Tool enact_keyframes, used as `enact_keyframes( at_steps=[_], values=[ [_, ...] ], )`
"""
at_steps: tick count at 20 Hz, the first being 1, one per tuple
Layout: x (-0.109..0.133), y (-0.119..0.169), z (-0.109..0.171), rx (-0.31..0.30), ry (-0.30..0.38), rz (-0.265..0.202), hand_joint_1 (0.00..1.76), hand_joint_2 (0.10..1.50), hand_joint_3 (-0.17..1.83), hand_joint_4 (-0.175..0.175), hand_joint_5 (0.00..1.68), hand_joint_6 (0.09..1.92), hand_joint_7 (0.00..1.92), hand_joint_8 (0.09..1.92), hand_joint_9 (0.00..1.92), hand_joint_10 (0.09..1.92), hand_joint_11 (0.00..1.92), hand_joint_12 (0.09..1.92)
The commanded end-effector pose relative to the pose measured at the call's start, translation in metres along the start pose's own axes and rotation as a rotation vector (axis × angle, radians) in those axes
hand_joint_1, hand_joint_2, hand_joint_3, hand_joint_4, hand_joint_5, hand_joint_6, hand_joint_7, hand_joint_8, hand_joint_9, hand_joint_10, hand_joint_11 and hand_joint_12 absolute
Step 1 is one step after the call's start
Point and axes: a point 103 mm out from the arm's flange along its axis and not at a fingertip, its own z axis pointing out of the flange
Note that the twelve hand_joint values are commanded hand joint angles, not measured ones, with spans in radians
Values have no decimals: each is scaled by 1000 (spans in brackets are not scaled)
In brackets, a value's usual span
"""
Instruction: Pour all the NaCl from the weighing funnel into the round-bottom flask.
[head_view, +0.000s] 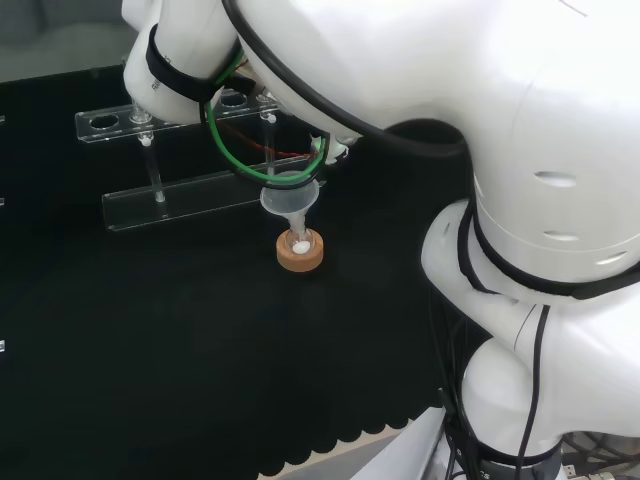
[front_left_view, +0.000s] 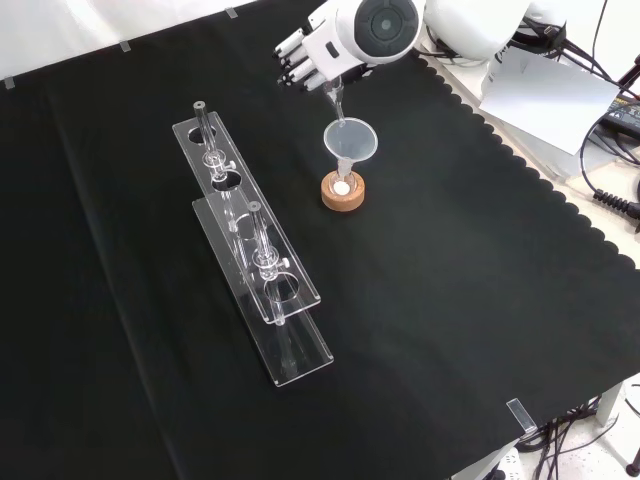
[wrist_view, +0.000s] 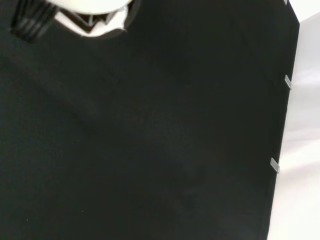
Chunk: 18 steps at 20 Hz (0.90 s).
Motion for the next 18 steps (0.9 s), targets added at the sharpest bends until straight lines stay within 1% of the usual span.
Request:
enact_keyframes(
  at_steps=[1, 10, 18],
  values=[
    [3, 0, -2, 3, -28, -2, 1100, 630, 794, 175, 1165, 926, 376, 622, 684, 527, 340, 1322],
    [6, -2, -7, 4, -90, -3, 1100, 629, 796, 175, 1166, 927, 375, 622, 682, 529, 339, 1323],
    [9, -3, -13, -7, -115, -7, 1100, 629, 797, 175, 1166, 927, 375, 622, 681, 530, 338, 1324]
  ],
)
